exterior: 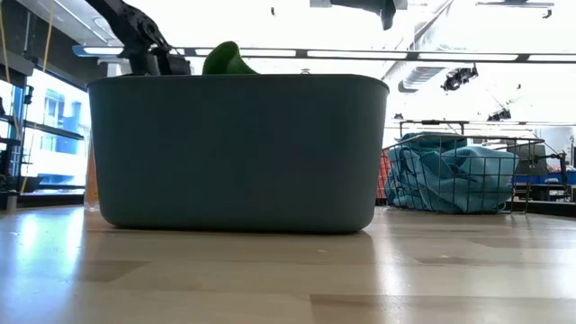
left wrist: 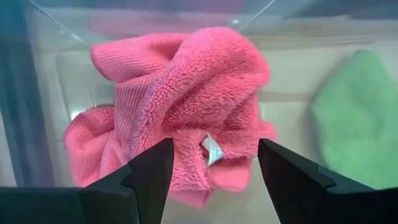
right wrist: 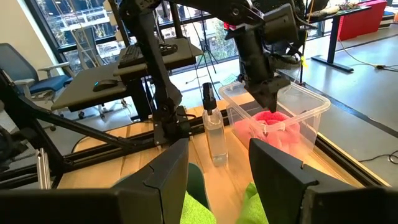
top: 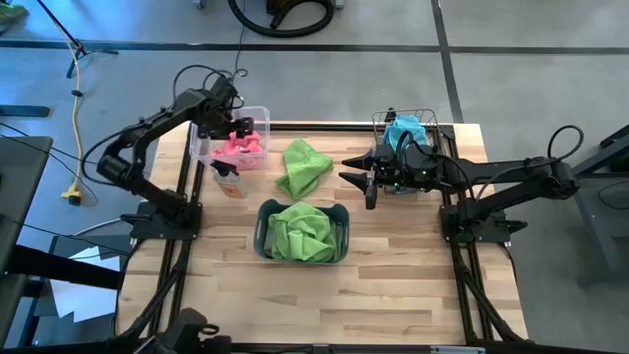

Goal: Sort microfiber towel by color & place in baskets
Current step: Put the green microfiber cloth into the blue bin

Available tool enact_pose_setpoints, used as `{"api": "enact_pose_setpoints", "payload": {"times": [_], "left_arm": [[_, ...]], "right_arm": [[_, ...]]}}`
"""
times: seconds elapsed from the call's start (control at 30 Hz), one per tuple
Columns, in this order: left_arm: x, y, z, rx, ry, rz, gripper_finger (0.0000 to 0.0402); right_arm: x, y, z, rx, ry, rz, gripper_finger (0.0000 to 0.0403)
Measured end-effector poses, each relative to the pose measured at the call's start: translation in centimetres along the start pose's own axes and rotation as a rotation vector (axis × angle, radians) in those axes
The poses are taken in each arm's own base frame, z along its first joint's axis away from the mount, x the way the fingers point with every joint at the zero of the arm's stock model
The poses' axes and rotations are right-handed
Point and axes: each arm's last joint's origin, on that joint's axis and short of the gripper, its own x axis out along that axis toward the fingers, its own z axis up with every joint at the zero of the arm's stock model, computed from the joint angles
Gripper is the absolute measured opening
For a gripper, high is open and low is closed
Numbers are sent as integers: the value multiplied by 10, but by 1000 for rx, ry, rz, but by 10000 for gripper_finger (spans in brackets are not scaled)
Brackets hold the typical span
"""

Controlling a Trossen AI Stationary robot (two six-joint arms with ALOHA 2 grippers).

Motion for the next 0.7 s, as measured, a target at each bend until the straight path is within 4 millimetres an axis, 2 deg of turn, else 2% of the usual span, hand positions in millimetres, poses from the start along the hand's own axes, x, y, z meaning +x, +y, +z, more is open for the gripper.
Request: {"api": "enact_pose_setpoints", "payload": {"times": [0.3, 0.7], "left_arm": [[-39, 3, -10, 9, -137, -78, 223], [-81, 5, -21, -16, -324, -208, 223]], "right_arm": [[0, 0, 0, 0, 0, 0, 168], [0, 0, 0, 0, 0, 0, 167]]}}
